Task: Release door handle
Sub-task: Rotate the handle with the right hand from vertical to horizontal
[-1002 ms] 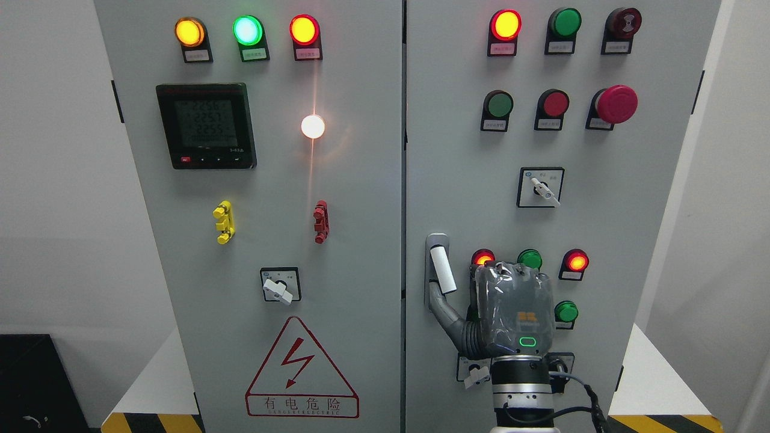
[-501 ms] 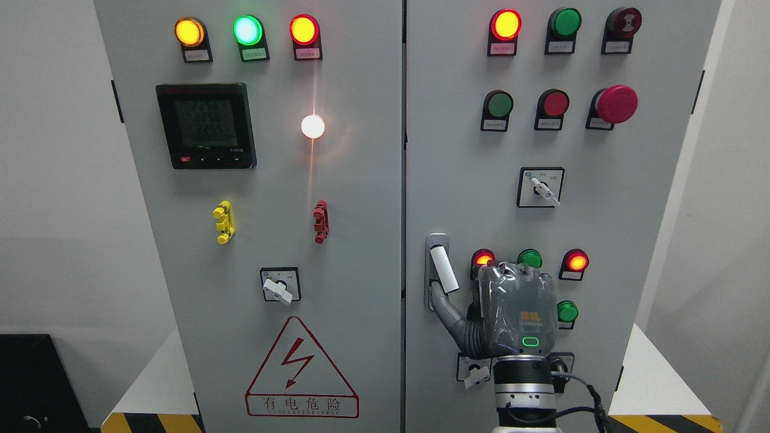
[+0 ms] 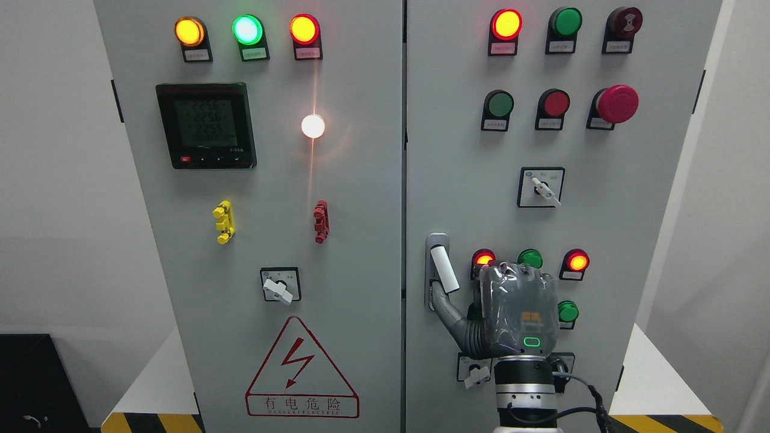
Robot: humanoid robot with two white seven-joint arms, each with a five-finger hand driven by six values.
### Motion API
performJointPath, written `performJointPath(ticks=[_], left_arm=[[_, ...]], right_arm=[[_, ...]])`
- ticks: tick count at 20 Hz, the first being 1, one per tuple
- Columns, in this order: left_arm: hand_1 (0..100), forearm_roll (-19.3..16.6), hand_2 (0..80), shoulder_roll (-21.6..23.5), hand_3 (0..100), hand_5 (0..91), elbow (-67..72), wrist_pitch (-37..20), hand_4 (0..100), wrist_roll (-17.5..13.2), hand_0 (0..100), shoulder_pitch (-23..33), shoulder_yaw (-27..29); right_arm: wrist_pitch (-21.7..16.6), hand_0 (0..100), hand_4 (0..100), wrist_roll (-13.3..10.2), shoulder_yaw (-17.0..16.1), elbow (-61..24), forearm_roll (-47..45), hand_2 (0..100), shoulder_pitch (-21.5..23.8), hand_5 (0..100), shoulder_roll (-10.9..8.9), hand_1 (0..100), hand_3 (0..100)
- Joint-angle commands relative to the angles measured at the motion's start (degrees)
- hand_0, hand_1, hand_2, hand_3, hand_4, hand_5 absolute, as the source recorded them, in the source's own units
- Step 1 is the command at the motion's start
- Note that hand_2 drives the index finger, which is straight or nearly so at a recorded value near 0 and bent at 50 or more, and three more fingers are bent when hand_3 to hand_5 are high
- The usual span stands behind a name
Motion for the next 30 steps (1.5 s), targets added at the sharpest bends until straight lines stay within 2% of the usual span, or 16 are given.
performJointPath(ticks=[1, 30], left_arm=[[56, 0.0, 0.0, 0.0, 0, 0.0, 0.0, 0.0, 0, 0.0, 12, 0.0, 0.0], [56, 0.0, 0.0, 0.0, 0, 0.0, 0.0, 0.0, 0, 0.0, 12, 0.0, 0.0]], right_arm=[[0.1, 38, 99, -0.1, -0.8, -0.2, -0.1, 100, 0.0, 100, 0.00, 33, 100], [-0.1, 39, 99, -0.1, -1.3, -1.8, -0.2, 100, 0.3, 100, -0.09, 34, 100]])
